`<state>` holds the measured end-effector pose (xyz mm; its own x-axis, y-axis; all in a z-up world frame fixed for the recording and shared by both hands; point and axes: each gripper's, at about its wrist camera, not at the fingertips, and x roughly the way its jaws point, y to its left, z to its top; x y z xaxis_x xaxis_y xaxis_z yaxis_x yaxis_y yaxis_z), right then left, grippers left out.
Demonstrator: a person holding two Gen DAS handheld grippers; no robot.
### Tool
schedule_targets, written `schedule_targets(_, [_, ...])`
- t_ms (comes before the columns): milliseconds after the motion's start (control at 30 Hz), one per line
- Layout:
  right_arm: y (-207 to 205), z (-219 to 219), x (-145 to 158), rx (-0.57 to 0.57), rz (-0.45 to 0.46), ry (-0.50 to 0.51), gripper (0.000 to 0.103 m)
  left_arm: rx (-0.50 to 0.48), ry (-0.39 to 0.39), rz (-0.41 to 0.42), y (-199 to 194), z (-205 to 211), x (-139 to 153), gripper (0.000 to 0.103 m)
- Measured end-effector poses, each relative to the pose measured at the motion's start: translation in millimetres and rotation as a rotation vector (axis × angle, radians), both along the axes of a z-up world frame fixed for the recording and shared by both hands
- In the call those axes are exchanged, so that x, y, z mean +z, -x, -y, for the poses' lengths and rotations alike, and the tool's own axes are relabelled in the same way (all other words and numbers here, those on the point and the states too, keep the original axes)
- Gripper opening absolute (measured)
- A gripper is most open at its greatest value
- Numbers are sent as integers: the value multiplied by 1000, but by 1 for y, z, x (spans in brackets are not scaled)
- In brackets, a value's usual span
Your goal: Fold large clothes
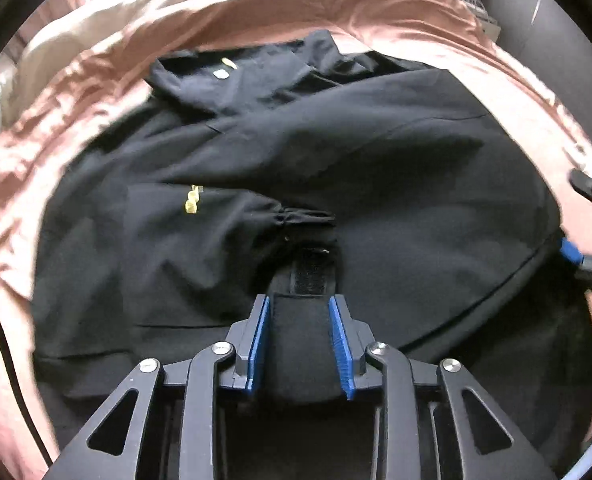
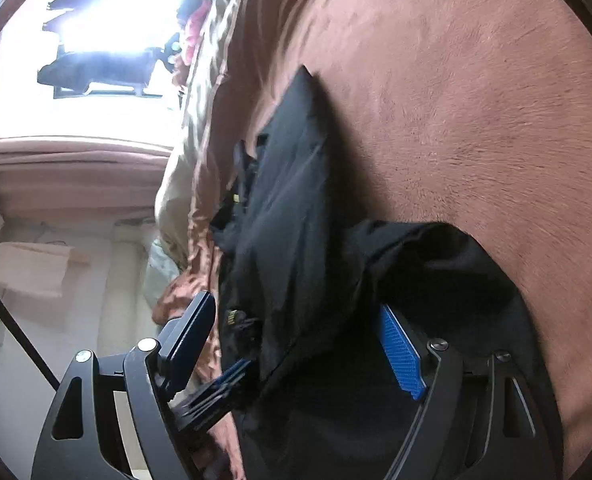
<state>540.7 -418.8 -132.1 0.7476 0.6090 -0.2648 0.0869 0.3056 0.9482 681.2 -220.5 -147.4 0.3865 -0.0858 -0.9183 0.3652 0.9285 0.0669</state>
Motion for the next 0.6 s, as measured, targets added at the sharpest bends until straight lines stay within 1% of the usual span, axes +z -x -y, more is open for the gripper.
schedule_targets(33, [-4, -1, -3, 4, 2, -1, 60, 3, -12, 21, 0, -5, 6, 29])
schedule_targets(67, [-9, -2, -5, 8, 5, 0, 53, 16, -6, 40, -2, -14, 14, 29])
schedule_targets(100, [-11, -1, -5, 6, 10, 5, 50, 33, 2, 57, -4, -22, 22, 29])
schedule_targets(133, [-12, 0, -4, 1, 18, 13, 43, 46, 8, 71, -7, -30, 28, 28])
schedule_targets(167, [-13, 2, -4, -4, 24, 19, 39, 57, 16, 86, -9, -39, 34, 28])
schedule_targets(200, [-12, 4, -3, -9, 30, 19, 36, 68, 25, 102, -10, -48, 41, 28])
schedule_targets(267, [-9, 12, -4, -33, 36, 12, 27, 94, 41, 137, -12, -68, 54, 28])
schedule_targets(300, [-5, 14, -6, -41, 41, -4, 25, 112, 47, 156, -14, -78, 60, 27])
schedule_targets(333, [-4, 16, -7, -51, 47, -16, 21, 135, 56, 177, -16, -89, 66, 27])
schedule_targets(367, [-2, 19, -6, -69, 49, -4, 19, 152, 70, 190, -17, -98, 70, 27])
schedule_targets(433, [2, 17, -6, -81, 56, 23, 16, 179, 143, 225, -19, -120, 80, 27])
schedule_targets(467, [4, 17, -6, -91, 60, 32, 14, 190, 157, 239, -19, -127, 81, 27])
schedule_targets(500, [8, 17, -6, -98, 61, 38, 13, 204, 164, 263, -18, -137, 84, 27])
schedule_targets(567, [11, 16, -5, -121, 70, 42, 12, 221, 170, 285, -15, -147, 84, 27])
schedule_targets(600, [14, 15, -4, -131, 73, 45, 12, 236, 164, 296, -14, -154, 82, 24])
